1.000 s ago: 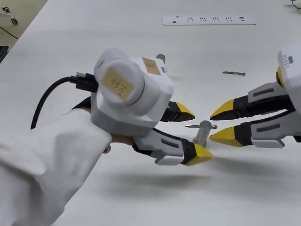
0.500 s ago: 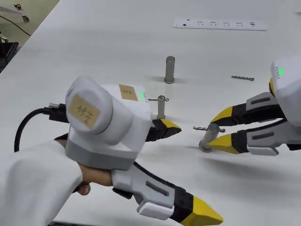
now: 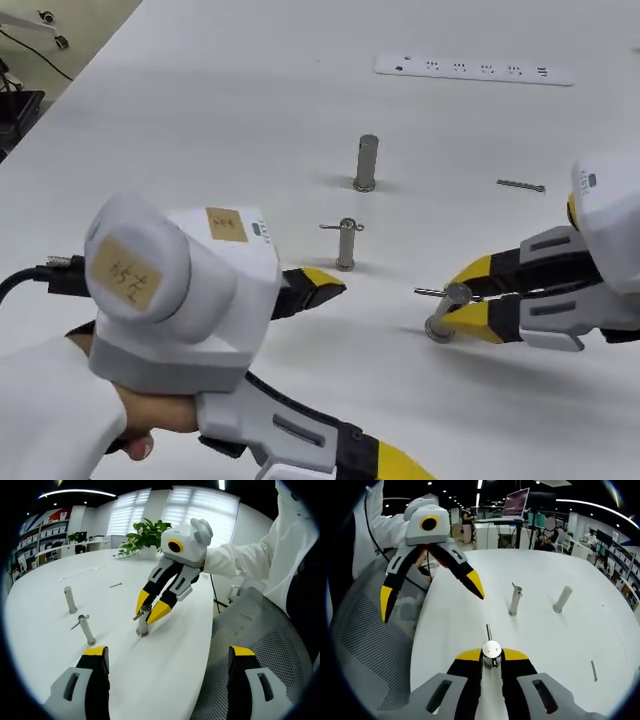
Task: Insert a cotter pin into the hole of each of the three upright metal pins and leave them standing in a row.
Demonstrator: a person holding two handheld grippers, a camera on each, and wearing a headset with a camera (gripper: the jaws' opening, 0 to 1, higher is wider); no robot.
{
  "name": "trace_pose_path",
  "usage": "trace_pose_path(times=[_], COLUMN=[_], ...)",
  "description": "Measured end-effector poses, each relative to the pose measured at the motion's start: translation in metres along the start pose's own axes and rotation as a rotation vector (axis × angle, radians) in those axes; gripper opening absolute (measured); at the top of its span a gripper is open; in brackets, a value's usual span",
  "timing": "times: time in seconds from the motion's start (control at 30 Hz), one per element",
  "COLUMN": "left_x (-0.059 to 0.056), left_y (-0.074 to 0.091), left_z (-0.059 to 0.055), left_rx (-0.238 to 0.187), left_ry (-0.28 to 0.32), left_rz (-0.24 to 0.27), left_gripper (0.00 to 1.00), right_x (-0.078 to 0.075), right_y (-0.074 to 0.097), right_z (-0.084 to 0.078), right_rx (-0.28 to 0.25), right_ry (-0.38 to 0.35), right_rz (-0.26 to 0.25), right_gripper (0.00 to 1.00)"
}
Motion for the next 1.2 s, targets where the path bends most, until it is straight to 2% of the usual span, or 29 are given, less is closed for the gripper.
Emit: trace_pose_path(times=[0.13, 0.4, 0.5, 0.7, 0.9, 1.2], left_x=[0.007, 0.012, 0.022, 0.028, 0.030, 0.032], left_y=[0.002, 0.010, 0.013, 0.015, 0.018, 0.020], left_z=[-0.002, 0.000, -0.003, -0.008, -0.006, -0.006], left_rx=[0.003, -0.011, -0.012, -0.019, -0.030, -0.031], left_ry=[0.007, 0.028, 0.031, 0.067, 0.078, 0.088], left_rz=[0.045, 0.072, 0.124, 0.133, 0.147, 0.154], left_gripper=[0.99, 0.99, 0.99, 0.99, 0.99, 0.99], right_x=[0.001, -0.004, -0.013, -0.034, -0.057, -0.062], right_y=[0.000, 0.001, 0.004, 0.008, 0.001, -0.009], right_z=[0.000, -0.001, 0.003, 0.013, 0.015, 0.016], right_rx=[0.009, 0.025, 0.020, -0.001, -0.004, 0.004], right_ry=[0.003, -0.025, 0.000, -0.006, 0.009, 0.036], right_rz=[0.007, -0.009, -0.021, -0.026, -0.026, -0.008], right_gripper=[0.08, 0.08, 0.07, 0.07, 0.07, 0.07])
Point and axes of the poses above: the centre of the closed fingertips' face, and the gripper's own axes: y roughly backward along the fingers, x roughly to its left, z roughly out of its top, the point moved 1 cm from there along y, roughly backward along the fingers, and after that the axes turned 10 degrees about x, right-handed, at the moved point
